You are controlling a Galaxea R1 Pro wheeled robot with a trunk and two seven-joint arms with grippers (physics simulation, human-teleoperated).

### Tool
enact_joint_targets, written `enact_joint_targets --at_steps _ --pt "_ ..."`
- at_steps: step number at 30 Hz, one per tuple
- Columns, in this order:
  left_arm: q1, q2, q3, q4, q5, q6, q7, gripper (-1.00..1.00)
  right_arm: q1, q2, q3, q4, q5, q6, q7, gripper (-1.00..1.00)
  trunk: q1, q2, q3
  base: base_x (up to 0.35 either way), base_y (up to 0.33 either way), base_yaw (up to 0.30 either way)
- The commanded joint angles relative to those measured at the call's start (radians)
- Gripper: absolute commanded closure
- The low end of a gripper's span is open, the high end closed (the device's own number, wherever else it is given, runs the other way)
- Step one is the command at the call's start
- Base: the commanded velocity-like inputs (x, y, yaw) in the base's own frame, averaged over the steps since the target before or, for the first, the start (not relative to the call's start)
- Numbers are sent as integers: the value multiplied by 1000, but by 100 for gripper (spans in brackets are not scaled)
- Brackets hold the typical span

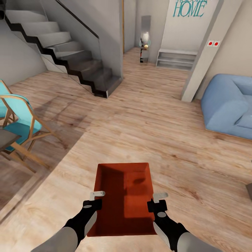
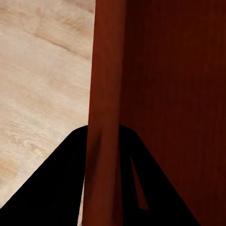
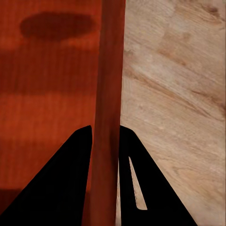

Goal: Move the two storage containers from the living room to the garage. In the garage, place one container on the floor and stack the other container on top of it (either order is fine).

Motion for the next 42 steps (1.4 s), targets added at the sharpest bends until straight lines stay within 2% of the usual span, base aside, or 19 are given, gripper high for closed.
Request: enact_joint_targets --at_steps 1,11,42 --pt "0 1 3 -6 -24 -4 21 100 -1 0 -13 5 -32 -8 -10 100 1 -2 -1 287 213 -126" --pt "0 1 3 -6 -26 -4 21 100 -1 1 -13 5 -32 -8 -9 100 1 -2 -5 287 213 -167" --pt "0 1 2 -7 -26 -4 19 100 0 -2 -8 5 -26 -22 -6 100 1 -2 -5 287 213 -3"
